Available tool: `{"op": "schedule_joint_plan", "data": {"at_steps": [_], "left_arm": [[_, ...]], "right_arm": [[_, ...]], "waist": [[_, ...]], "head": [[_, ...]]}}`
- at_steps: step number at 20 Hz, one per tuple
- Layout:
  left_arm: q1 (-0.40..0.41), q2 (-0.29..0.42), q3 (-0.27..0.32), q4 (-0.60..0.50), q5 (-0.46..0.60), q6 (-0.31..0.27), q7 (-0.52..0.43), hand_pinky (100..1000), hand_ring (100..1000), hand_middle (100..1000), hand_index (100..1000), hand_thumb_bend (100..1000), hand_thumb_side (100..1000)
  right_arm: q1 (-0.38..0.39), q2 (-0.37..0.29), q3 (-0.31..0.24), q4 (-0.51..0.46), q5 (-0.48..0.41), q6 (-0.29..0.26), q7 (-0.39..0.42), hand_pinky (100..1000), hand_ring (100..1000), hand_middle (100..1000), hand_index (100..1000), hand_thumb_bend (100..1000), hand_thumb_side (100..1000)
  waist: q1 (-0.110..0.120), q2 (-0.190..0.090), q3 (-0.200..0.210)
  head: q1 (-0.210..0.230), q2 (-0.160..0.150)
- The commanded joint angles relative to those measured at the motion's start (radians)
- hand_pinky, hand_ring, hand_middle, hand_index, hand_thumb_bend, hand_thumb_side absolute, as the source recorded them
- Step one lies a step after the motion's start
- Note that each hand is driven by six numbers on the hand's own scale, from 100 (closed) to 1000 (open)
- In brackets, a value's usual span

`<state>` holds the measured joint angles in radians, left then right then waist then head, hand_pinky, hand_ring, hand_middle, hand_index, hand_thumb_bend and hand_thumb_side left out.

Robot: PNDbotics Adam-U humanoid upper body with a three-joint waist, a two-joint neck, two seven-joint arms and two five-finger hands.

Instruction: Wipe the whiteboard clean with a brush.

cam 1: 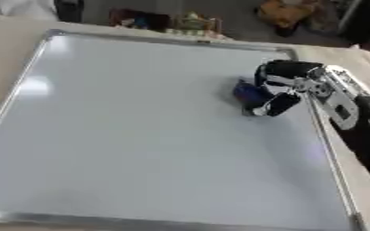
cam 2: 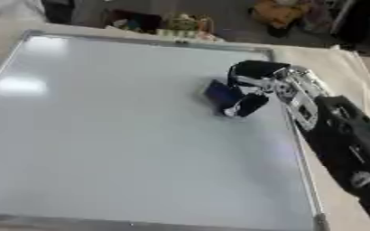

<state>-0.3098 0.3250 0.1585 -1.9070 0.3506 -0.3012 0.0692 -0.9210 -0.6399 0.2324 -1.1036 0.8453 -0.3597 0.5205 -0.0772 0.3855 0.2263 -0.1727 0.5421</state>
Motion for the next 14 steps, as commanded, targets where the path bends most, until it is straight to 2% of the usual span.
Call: {"op": "schedule_joint_plan", "data": {"at_steps": [1, 4, 9, 14], "left_arm": [[-0.012, 0.018, 0.002, -0.020, 0.000, 0.001, 0.003, 659, 632, 560, 655, 279, 961], [-0.011, 0.018, 0.002, -0.020, 0.000, 0.002, 0.003, 660, 633, 560, 655, 280, 963], [-0.012, 0.017, 0.002, -0.020, -0.001, 0.003, 0.003, 660, 633, 561, 655, 280, 963], [-0.011, 0.017, 0.002, -0.021, -0.001, 0.005, 0.003, 660, 633, 561, 655, 279, 964]], "right_arm": [[0.000, -0.015, 0.010, -0.012, -0.012, -0.007, 0.023, 682, 757, 300, 557, 488, 496], [0.001, -0.015, 0.009, -0.014, -0.017, -0.008, 0.031, 683, 760, 303, 561, 485, 498], [0.002, -0.013, 0.007, -0.011, -0.032, -0.004, 0.044, 696, 791, 362, 596, 499, 496], [0.002, -0.015, 0.003, -0.018, -0.054, 0.004, 0.054, 707, 807, 386, 583, 488, 521]], "waist": [[0.005, -0.020, 0.000], [0.004, -0.020, 0.001], [0.003, -0.019, 0.001], [0.003, -0.019, -0.001]], "head": [[0.006, -0.012], [0.010, -0.013], [0.014, -0.014], [0.018, -0.017]]}}
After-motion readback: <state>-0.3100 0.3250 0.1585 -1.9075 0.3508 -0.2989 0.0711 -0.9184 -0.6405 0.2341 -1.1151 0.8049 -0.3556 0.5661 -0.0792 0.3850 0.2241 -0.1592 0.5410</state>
